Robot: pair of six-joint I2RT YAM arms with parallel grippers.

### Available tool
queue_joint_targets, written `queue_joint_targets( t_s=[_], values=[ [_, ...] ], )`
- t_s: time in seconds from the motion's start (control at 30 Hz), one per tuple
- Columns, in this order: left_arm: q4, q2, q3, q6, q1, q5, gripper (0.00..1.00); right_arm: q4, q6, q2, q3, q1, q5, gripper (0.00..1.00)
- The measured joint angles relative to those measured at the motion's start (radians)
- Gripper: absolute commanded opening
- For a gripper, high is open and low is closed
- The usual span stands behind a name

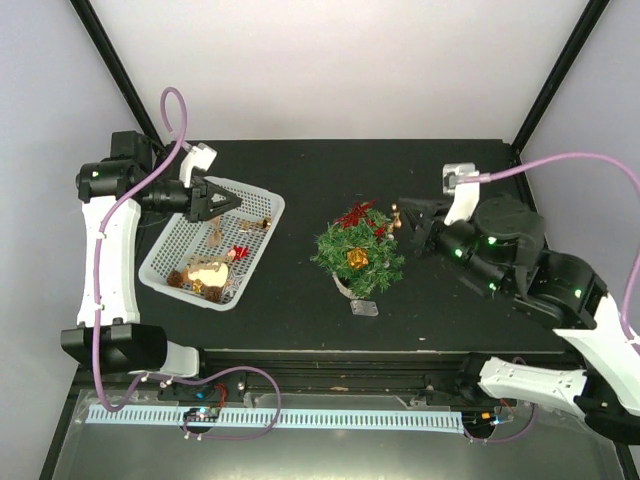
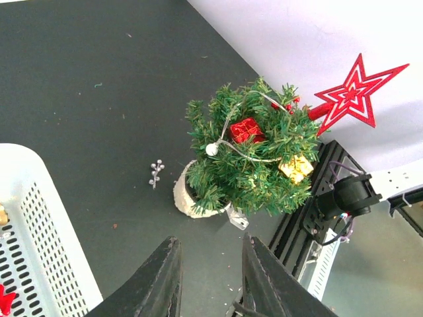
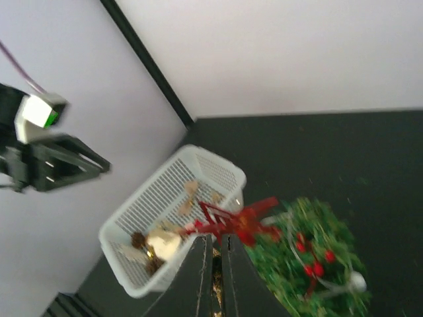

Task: Decorate the small christmas tree

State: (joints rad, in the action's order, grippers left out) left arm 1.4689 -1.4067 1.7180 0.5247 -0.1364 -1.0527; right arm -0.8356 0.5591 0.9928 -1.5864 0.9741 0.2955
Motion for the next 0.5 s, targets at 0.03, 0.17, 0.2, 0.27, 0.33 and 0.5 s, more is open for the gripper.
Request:
queue_joint_targets(
  t_s=[0.03, 0.17, 0.2, 0.27, 0.33, 0.5],
  values=[
    [0.001, 0.0, 0.0, 0.0, 0.003, 0.003, 0.28, -0.002, 0.018, -0.022, 0.045, 0.0, 0.007, 0.01],
    [0.001, -0.001, 0.0, -0.002, 0.016, 0.014, 0.29, -0.009, 0.085, -0.063, 0.211, 0.0, 0.008, 0.01],
    [0.0, -0.001, 0.0, -0.003, 0.021, 0.018, 0.29, -0.01, 0.1, -0.061, 0.238, 0.0, 0.007, 0.01],
    [-0.001, 0.0, -0.006, -0.006, 0.035, 0.024, 0.3, -0.008, 0.128, -0.062, 0.285, 0.0, 0.01, 0.01],
    [-0.004, 0.0, -0.017, -0.014, 0.051, 0.035, 0.3, -0.005, 0.161, -0.074, 0.338, 0.0, 0.022, 0.01],
    [-0.006, 0.002, -0.042, -0.031, 0.074, 0.058, 0.31, -0.029, 0.241, -0.125, 0.41, -0.007, 0.082, 0.01]
  ],
)
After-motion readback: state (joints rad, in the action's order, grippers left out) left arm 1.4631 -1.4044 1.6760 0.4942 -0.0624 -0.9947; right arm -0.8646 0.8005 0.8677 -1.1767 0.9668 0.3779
